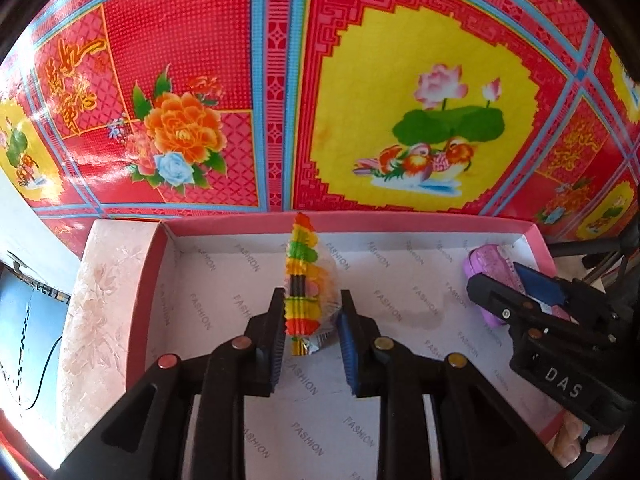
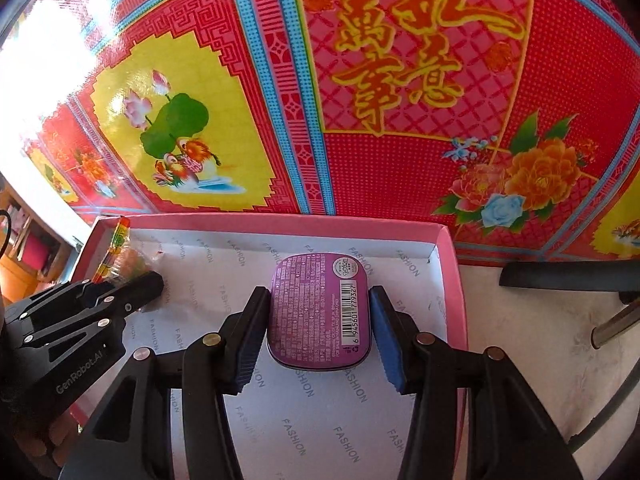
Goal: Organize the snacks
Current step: 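Lower the tin into the pink box with the right tool while the left tool releases the gummy bag there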
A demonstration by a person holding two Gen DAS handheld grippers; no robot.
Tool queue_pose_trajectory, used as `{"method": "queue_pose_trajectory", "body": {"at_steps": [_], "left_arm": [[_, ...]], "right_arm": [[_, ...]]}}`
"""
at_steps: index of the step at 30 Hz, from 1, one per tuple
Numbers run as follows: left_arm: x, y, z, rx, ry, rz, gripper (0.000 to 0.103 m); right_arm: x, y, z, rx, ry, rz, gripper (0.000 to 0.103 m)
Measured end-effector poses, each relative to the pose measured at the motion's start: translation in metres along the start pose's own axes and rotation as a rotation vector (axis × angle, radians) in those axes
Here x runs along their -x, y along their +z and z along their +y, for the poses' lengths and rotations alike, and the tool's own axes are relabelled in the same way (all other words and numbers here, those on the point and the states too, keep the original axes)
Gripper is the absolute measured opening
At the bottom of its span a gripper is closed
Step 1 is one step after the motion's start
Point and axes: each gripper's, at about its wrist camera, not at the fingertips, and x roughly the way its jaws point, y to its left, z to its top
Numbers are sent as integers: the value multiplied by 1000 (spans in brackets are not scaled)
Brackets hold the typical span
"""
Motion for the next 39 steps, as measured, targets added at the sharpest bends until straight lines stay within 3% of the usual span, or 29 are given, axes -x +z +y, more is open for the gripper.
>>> {"method": "queue_pose_trajectory", "body": {"at_steps": [18, 39], "left_arm": [[64, -4, -1, -23, -1, -32, 30], [125, -50, -3, 10, 0, -28, 30]], "right_arm": [[58, -7, 1, -10, 70, -52, 56], [142, -62, -6, -22, 74, -90, 56]]}}
